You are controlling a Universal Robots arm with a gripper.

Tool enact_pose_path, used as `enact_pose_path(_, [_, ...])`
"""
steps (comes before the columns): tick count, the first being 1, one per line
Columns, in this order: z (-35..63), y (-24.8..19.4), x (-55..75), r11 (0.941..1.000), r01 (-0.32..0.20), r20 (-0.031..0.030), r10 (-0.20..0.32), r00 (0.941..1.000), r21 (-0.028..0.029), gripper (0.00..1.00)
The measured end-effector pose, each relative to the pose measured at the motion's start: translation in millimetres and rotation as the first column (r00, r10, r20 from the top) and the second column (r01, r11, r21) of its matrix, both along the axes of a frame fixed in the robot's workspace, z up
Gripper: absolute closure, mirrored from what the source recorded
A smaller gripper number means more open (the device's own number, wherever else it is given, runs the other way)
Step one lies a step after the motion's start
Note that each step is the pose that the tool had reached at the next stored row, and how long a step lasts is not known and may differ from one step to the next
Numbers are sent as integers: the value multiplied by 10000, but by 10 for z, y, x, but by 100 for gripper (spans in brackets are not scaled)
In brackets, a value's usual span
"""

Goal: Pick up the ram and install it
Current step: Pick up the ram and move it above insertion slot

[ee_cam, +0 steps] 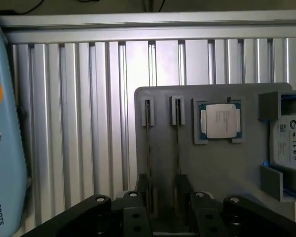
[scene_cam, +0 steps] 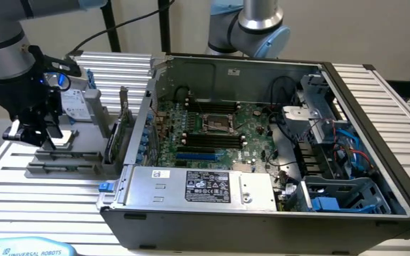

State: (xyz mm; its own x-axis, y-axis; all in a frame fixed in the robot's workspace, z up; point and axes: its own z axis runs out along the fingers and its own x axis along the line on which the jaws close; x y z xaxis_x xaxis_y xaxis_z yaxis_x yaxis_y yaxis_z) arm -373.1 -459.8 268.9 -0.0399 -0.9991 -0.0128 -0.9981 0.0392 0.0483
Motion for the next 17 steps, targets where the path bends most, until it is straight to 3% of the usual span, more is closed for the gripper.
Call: enact_pose_path(17, [-309,-66,0,9995,-320,-1,320,9995,0,62])
